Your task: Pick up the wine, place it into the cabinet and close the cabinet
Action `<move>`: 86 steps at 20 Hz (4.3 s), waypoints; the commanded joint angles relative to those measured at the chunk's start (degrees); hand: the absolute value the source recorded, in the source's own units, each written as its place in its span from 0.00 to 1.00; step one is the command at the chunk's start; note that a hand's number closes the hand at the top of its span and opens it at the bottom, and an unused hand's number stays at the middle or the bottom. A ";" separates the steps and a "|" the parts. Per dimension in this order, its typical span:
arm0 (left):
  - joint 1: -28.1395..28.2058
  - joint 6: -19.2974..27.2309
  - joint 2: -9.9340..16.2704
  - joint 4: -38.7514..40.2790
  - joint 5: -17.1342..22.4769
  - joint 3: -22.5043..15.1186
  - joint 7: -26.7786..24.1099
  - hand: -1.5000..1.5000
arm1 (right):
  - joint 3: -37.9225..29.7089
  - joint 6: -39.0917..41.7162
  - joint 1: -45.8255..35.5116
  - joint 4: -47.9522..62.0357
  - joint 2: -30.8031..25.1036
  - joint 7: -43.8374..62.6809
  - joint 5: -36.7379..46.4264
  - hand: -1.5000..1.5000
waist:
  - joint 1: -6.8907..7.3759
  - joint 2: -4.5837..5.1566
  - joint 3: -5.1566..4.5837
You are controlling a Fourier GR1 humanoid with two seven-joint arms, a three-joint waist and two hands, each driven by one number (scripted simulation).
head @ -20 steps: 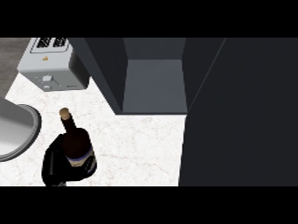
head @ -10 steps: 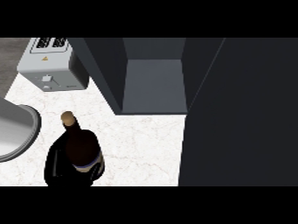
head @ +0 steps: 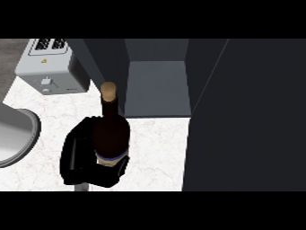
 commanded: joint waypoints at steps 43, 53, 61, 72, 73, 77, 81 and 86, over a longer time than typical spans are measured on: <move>-36.98 18.09 -0.03 48.68 26.84 -7.19 -13.53 1.00 | -3.80 3.46 3.52 -9.31 2.54 3.70 -7.46 0.00 | -0.86 0.39 -0.06; -48.67 22.41 -0.02 56.48 33.46 -6.39 -11.51 1.00 | -8.53 7.07 3.49 -8.72 0.22 3.40 -12.70 0.00 | -2.23 0.63 -0.03; -56.60 18.95 1.55 64.80 31.35 -0.64 -10.39 1.00 | -7.52 6.58 4.33 -8.78 1.79 3.34 -11.31 0.00 | -1.34 0.52 -0.02; -66.40 28.04 5.50 79.09 24.00 -1.94 -10.59 0.00 | -6.30 7.61 2.52 -4.58 3.65 0.65 -9.05 0.00 | -2.03 0.99 -0.02; -64.08 28.77 3.40 80.22 23.30 -2.20 -13.61 0.00 | -4.72 8.74 6.46 -6.97 3.43 -0.07 -8.44 0.00 | -2.56 0.86 -0.01; -67.25 28.78 4.97 84.60 21.92 -2.41 -10.31 0.00 | -5.14 8.86 4.00 -4.16 4.20 -1.14 -8.24 0.00 | -2.50 1.18 -0.04; -68.25 30.22 2.88 86.25 21.08 -2.11 -10.54 0.00 | -7.88 8.32 2.15 -5.08 3.51 1.82 -11.04 0.00 | -2.42 1.27 -0.07; -68.63 30.08 5.09 88.56 20.27 -1.84 -9.98 0.00 | -5.22 9.92 5.61 -5.93 3.86 -0.43 -9.24 0.00 | -2.64 1.23 -0.08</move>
